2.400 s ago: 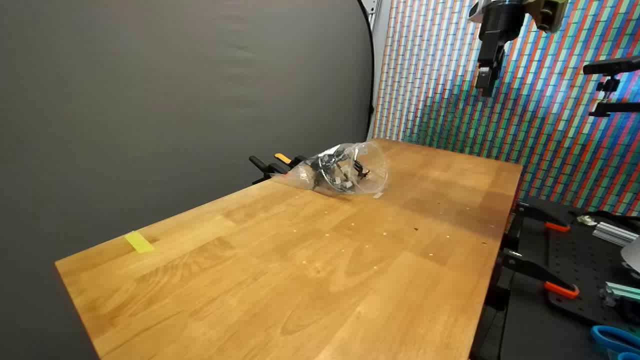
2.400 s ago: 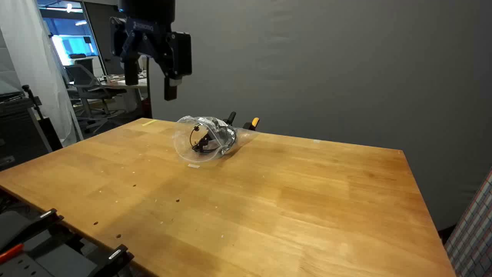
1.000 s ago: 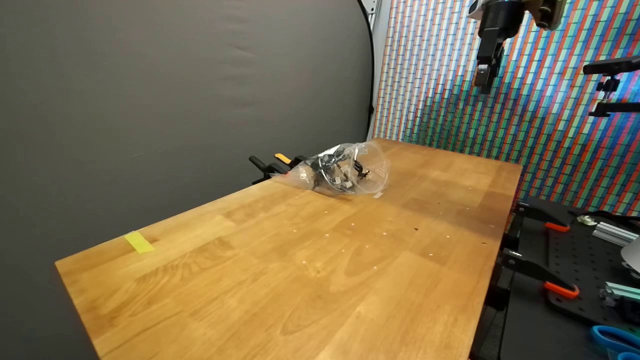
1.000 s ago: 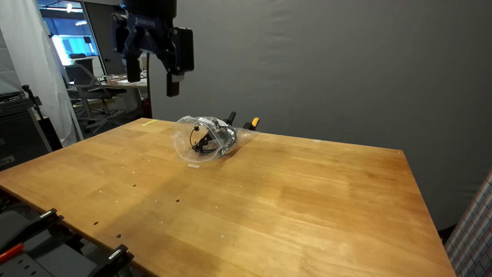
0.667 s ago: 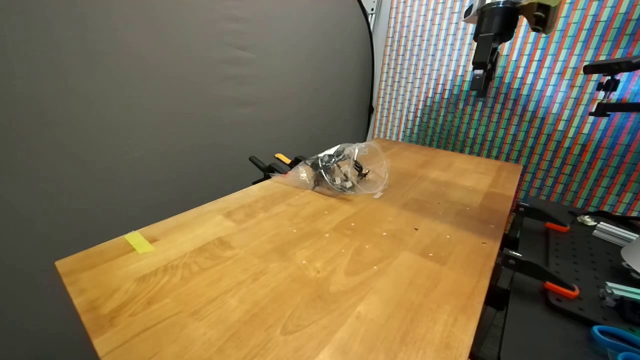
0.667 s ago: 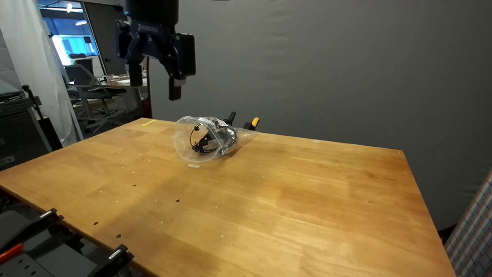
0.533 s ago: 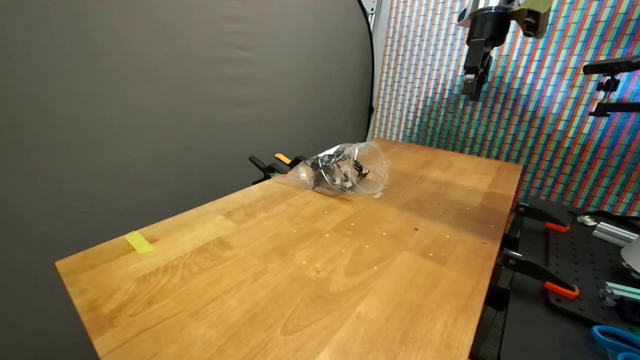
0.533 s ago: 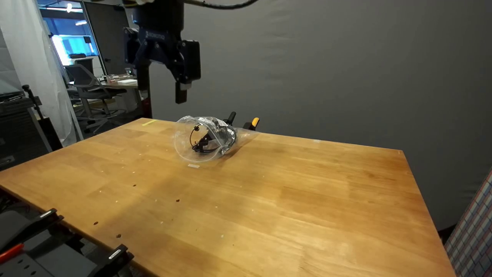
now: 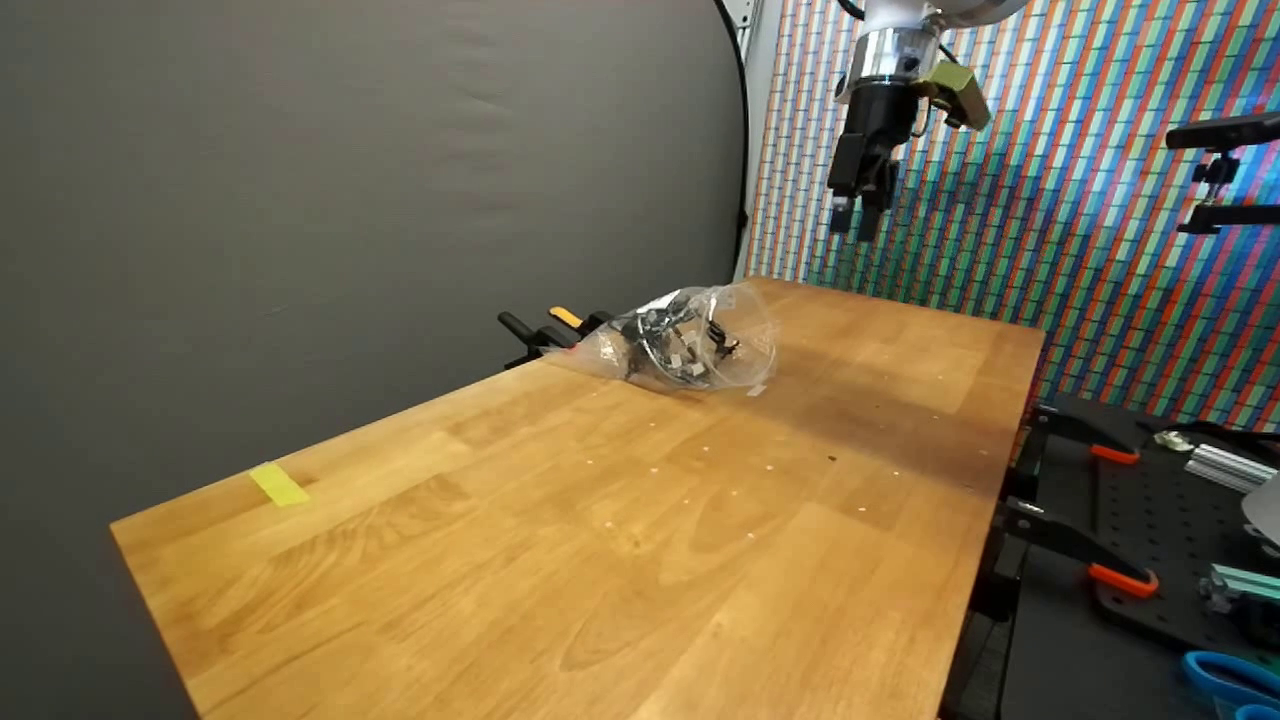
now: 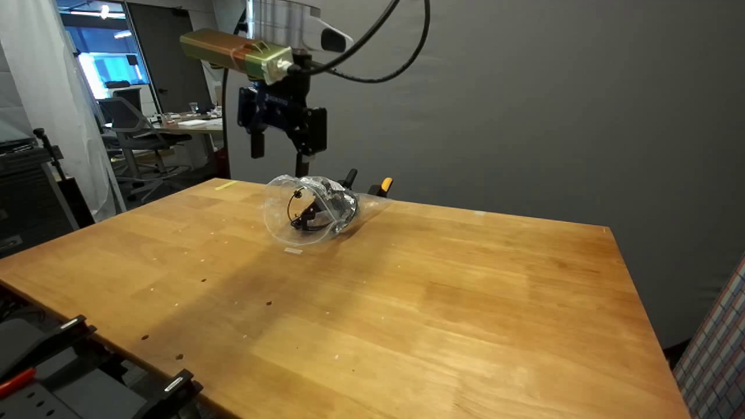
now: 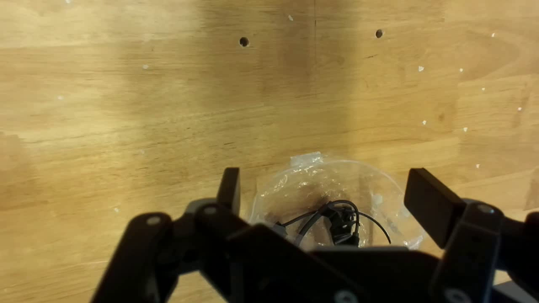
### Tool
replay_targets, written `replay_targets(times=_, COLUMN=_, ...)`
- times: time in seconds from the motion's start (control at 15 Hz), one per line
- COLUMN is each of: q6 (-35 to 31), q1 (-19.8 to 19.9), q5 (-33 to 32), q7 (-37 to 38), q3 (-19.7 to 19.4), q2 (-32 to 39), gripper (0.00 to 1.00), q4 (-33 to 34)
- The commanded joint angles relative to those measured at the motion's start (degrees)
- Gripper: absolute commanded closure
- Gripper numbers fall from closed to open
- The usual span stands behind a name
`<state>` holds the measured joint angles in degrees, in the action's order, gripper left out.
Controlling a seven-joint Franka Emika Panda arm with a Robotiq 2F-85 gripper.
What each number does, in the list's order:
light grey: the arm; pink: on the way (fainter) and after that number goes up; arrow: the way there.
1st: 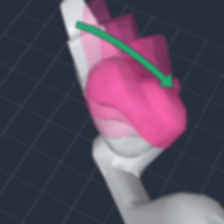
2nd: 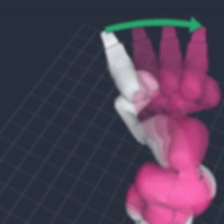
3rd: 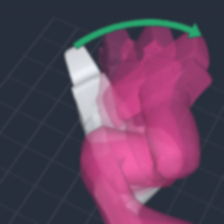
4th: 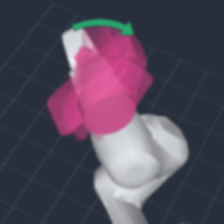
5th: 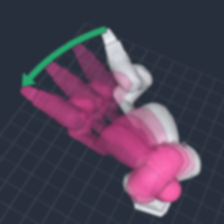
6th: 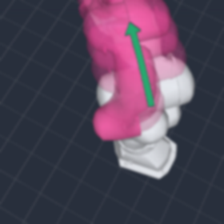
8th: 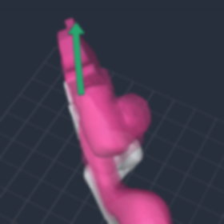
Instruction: Take the cable out of the plastic bag
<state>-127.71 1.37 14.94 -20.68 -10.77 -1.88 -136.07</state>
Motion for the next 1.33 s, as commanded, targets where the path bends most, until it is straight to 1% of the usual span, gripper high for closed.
replay_targets(times=0.0, q6=0.23, q1=0.94, q5=2.97, q7=2.44, q3=3.06, q2=7.32, gripper=0.0, q4=6.1)
replay_targets(times=0.27, q6=-3.22, q1=1.98, q5=5.6, q7=3.17, q3=5.49, q2=13.59, gripper=0.0, q4=10.23)
replay_targets(times=0.47, q6=-5.01, q1=2.77, q5=5.84, q7=4.71, q3=6.77, q2=17.91, gripper=0.0, q4=12.84)
replay_targets(times=0.8, q6=-3.09, q1=3.99, q5=6.26, q7=6.08, q3=9.45, q2=22.28, gripper=0.0, q4=15.54)
replay_targets(times=1.13, q6=-1.32, q1=4.86, q5=8.96, q7=6.08, q3=12.4, q2=24.92, gripper=0.0, q4=18.26)
replay_targets(times=1.27, q6=-1.27, q1=5.23, q5=9.88, q7=5.7, q3=13.03, q2=26.0, gripper=0.0, q4=19.3)
